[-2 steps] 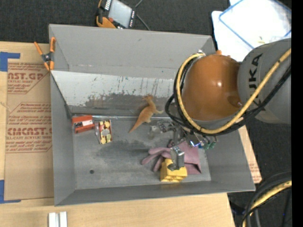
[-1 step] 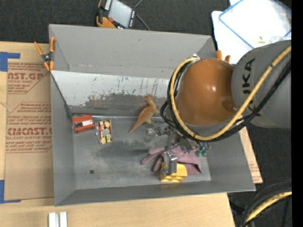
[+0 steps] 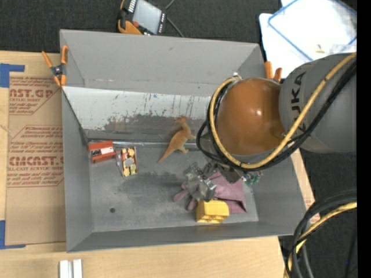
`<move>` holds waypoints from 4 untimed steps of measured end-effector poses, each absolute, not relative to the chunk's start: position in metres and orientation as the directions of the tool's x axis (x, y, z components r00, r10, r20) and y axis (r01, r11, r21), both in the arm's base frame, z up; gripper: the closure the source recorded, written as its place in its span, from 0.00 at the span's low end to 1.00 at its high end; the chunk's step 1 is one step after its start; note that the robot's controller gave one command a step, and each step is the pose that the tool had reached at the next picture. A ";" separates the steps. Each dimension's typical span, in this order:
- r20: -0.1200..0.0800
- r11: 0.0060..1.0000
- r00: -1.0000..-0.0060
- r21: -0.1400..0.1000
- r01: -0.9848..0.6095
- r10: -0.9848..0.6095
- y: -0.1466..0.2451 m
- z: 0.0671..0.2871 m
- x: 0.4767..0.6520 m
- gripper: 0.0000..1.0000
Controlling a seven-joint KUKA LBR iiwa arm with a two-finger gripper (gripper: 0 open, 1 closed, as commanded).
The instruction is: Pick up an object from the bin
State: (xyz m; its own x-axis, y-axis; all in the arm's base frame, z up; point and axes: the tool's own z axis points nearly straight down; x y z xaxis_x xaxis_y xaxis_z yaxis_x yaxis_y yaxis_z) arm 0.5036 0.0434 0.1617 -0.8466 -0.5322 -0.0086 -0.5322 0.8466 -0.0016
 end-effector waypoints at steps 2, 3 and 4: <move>-0.010 0.856 -0.856 -0.001 -0.518 -0.518 0.041 0.264 0.499 1.00; -0.003 0.850 -0.850 0.004 -0.527 -0.527 0.048 0.258 0.517 1.00; -0.014 0.815 -0.815 -0.004 -0.579 -0.579 0.049 0.241 0.502 1.00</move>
Offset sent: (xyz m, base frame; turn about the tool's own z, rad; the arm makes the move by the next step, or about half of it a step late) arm -0.0048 -0.0036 0.1036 0.0161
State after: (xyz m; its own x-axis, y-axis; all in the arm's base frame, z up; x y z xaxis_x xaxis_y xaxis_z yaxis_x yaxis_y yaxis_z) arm 0.5020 0.0487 0.2413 -0.8152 -0.5790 -0.0140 -0.5790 0.8153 -0.0038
